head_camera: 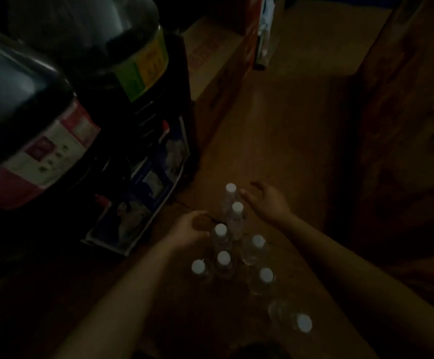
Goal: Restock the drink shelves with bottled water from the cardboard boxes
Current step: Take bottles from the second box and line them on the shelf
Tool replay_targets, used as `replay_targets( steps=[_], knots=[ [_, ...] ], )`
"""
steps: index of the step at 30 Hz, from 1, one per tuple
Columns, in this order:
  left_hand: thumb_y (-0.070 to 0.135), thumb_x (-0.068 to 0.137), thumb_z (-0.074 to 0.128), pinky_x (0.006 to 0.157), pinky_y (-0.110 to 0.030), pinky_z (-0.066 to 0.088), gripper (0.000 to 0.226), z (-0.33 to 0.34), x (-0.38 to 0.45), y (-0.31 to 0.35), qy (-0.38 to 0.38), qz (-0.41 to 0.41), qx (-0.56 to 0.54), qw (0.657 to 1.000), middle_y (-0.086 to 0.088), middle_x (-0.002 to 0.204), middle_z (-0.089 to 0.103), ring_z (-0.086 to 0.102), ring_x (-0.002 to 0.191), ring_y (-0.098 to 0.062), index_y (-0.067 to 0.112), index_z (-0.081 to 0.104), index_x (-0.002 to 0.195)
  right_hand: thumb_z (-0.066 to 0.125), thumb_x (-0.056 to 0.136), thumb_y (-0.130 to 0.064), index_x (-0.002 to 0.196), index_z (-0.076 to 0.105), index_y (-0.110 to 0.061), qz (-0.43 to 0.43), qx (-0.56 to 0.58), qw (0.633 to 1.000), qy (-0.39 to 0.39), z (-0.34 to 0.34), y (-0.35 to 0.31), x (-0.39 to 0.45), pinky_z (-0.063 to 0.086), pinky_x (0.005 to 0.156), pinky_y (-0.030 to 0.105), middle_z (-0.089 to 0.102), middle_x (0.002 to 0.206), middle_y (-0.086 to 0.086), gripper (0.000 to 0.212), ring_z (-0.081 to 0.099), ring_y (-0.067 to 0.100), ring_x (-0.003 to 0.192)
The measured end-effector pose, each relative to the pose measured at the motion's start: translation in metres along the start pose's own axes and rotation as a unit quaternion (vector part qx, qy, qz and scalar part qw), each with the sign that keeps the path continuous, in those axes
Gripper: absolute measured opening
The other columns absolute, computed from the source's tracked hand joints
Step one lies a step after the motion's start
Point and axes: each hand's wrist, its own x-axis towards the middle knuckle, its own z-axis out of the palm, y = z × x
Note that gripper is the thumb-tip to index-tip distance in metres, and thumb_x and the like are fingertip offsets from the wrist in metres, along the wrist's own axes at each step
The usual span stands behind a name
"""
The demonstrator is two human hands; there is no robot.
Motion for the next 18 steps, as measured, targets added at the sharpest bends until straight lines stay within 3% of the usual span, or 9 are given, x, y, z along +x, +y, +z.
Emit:
replay_targets(
  steps=[4,9,14,18],
  knots=[
    [0.008,0.079,0.072,0.077,-0.015,0.045,0.067,0.024,0.033,-0.024,-0.082,0.036,-0.016,0.996,0.015,0.125,0.047,0.046,0.118,-0.005,0.026,0.043,0.137,0.050,0.094,-0.048,0.142,0.040,-0.013,-0.005,0.015,1.000,0.026,0.029,0.022,0.019,0.040,0.078,0.025,0.057,0.131,0.010,0.060,0.057,0.013,0.097],
    [0.026,0.073,0.076,0.094,-0.041,0.052,0.055,0.045,0.051,-0.041,-0.080,0.032,-0.086,0.993,0.005,0.124,0.059,0.057,0.114,-0.015,0.028,0.056,0.124,0.050,0.092,-0.053,0.140,0.043,-0.014,-0.013,0.011,0.999,0.049,0.053,0.040,0.023,0.043,0.092,0.032,0.051,0.140,0.008,0.063,0.052,0.022,0.123],
    [0.018,0.084,0.067,0.097,-0.039,0.049,0.048,0.039,0.048,-0.050,-0.050,0.031,-0.130,0.990,0.003,0.125,0.058,0.055,0.117,-0.015,0.023,0.052,0.129,0.052,0.092,-0.052,0.140,0.044,-0.014,-0.009,0.014,0.998,0.060,0.053,0.045,0.013,0.042,0.093,0.031,0.050,0.140,0.007,0.062,0.051,0.022,0.124],
    [0.017,0.084,0.068,0.088,-0.028,0.050,0.048,0.028,0.050,-0.059,0.002,0.042,-0.151,0.988,-0.001,0.128,0.056,0.053,0.120,-0.019,0.017,0.051,0.129,0.052,0.091,-0.052,0.140,0.044,-0.014,-0.018,0.005,0.997,0.072,0.050,0.044,0.009,0.041,0.089,0.028,0.051,0.140,0.007,0.062,0.051,0.022,0.123]
  ],
)
